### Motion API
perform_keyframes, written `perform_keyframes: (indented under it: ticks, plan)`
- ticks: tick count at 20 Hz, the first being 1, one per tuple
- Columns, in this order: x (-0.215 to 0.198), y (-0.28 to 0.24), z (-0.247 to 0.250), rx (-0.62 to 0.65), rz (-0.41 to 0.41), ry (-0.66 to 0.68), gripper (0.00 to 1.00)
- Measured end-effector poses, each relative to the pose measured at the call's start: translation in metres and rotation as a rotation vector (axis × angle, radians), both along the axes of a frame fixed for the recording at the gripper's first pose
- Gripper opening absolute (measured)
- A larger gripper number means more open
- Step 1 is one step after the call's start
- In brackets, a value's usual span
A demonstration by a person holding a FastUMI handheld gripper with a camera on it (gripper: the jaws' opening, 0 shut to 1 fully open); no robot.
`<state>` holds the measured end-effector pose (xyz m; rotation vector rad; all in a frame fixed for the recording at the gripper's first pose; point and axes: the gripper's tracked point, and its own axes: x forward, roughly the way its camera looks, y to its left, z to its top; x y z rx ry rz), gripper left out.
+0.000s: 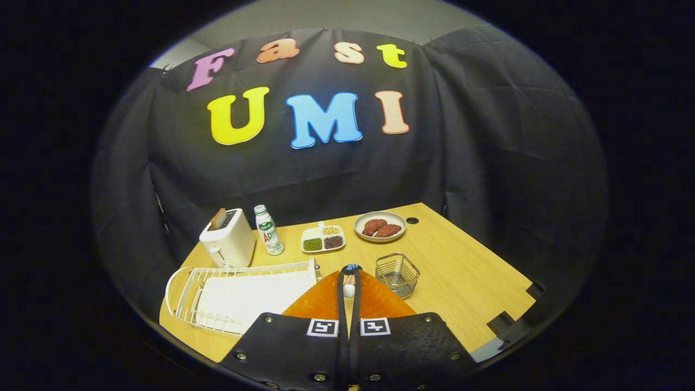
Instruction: Take the plate from the dish rack, then take the spoon from the basket and place it into the plate.
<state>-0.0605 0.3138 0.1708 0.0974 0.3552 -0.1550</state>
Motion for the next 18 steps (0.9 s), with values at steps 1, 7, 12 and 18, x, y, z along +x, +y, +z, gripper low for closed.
perform_keyframes:
  ticks: [1, 7, 12, 18]
  plan:
    - [-0.005, 0.011, 0.001, -0.003, 0.025, 0.002, 0.01]
    - [-0.045, 0.079, -0.009, -0.012, 0.181, 0.018, 0.01]
    - [-0.085, 0.115, -0.025, -0.007, 0.275, 0.061, 0.0]
    - [-0.121, 0.132, -0.054, -0.017, 0.344, 0.126, 0.01]
